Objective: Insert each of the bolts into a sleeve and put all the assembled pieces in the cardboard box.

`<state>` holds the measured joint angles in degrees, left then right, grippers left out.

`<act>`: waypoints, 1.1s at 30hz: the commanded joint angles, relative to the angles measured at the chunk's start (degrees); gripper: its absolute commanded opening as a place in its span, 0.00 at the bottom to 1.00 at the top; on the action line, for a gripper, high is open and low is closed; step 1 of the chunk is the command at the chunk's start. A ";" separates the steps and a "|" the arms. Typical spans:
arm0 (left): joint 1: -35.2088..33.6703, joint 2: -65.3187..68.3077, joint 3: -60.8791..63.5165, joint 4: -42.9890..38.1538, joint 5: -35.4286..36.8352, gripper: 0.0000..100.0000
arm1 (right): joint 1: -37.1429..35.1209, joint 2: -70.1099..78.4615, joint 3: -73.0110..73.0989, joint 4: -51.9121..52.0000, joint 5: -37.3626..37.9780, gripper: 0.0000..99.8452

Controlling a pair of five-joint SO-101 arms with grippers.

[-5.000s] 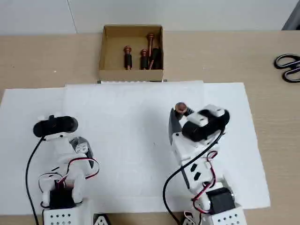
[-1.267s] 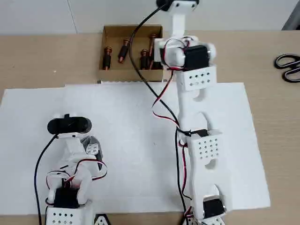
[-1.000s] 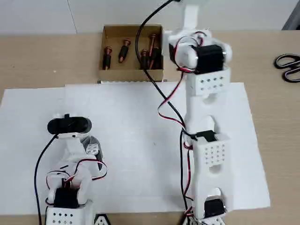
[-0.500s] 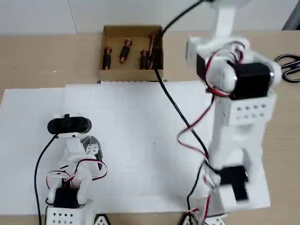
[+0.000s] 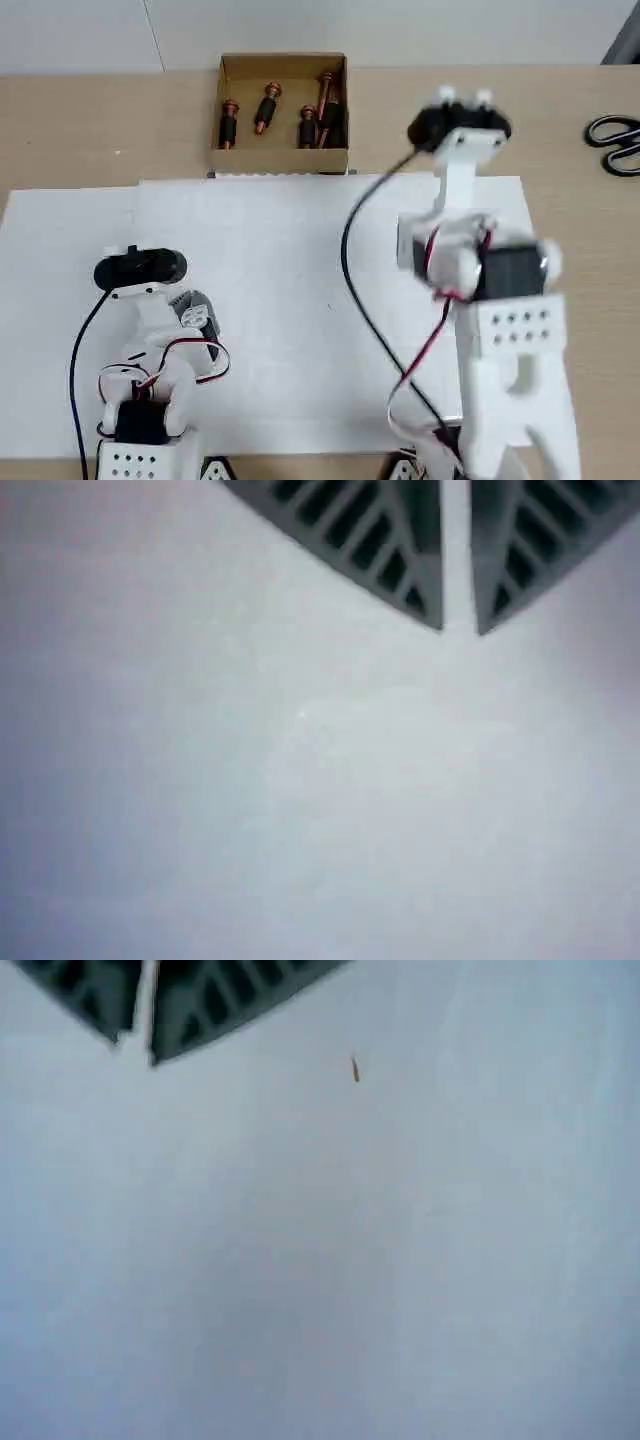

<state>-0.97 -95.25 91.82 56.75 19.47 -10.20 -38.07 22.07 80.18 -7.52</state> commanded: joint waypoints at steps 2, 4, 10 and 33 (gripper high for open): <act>0.00 -0.26 -0.22 0.00 0.26 0.01 | 0.40 -11.91 19.52 -10.86 0.44 0.00; 0.00 -0.26 -0.22 0.00 0.26 0.01 | 0.40 -15.69 26.11 -14.11 0.53 0.00; 0.00 -0.26 -0.22 0.00 0.26 0.01 | 3.12 -23.25 41.32 -22.29 0.79 0.00; 0.00 -0.26 -0.22 0.00 0.26 0.01 | 10.51 -55.69 69.80 -25.63 7.56 0.00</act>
<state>-0.97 -95.25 91.82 56.75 19.47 -0.18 -89.23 91.69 52.48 -0.04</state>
